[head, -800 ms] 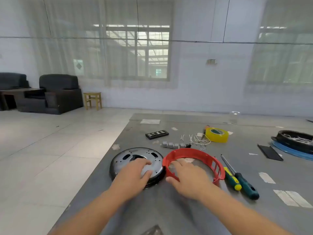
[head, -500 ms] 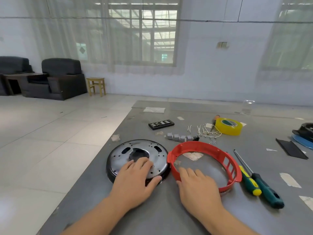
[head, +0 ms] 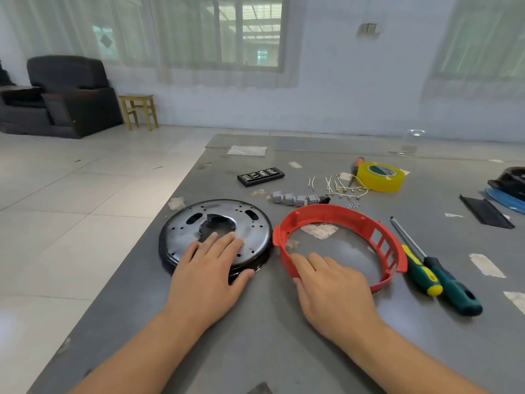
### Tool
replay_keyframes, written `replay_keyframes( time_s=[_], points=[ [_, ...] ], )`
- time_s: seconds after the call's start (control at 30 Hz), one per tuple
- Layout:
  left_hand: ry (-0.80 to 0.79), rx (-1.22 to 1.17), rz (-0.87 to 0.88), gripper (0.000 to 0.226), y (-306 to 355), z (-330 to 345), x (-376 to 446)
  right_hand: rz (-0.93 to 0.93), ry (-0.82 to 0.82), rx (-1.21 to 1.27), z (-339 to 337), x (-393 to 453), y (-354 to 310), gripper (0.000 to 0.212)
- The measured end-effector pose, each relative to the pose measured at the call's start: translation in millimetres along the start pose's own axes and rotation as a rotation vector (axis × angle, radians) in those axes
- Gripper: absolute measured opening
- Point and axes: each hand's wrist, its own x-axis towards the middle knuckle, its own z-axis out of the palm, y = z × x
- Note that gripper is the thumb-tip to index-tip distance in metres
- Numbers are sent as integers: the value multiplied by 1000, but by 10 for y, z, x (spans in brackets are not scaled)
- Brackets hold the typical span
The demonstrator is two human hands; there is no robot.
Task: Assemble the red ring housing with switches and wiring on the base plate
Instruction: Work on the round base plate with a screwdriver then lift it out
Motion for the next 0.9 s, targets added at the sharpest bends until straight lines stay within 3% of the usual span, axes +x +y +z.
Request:
replay_keyframes(
  time_s=[0.27, 0.37, 0.43, 0.63, 0.8, 0.9],
  points=[
    [27, -75, -31, 73, -108, -12, -8, -29, 81, 14, -103, -24, -45, 25],
    [196, -392, 47, 59, 8, -33, -47, -52, 111, 36, -119, -44, -55, 29],
    [267, -698, -25, 44, 140, -30, -90, -69, 121, 50, -121, -62, -57, 35],
    [88, -1581, -430, 30, 500, -111, -104, -197, 132, 67, -145, -92, -77, 40],
    [10, -1655, -522, 23, 467, -148, -120, -316, 117, 104, -138, -91, -38, 46],
    [-9, -1674, -551, 14, 440, -161, -121, -317, 121, 117, -144, -94, -24, 38]
  ],
)
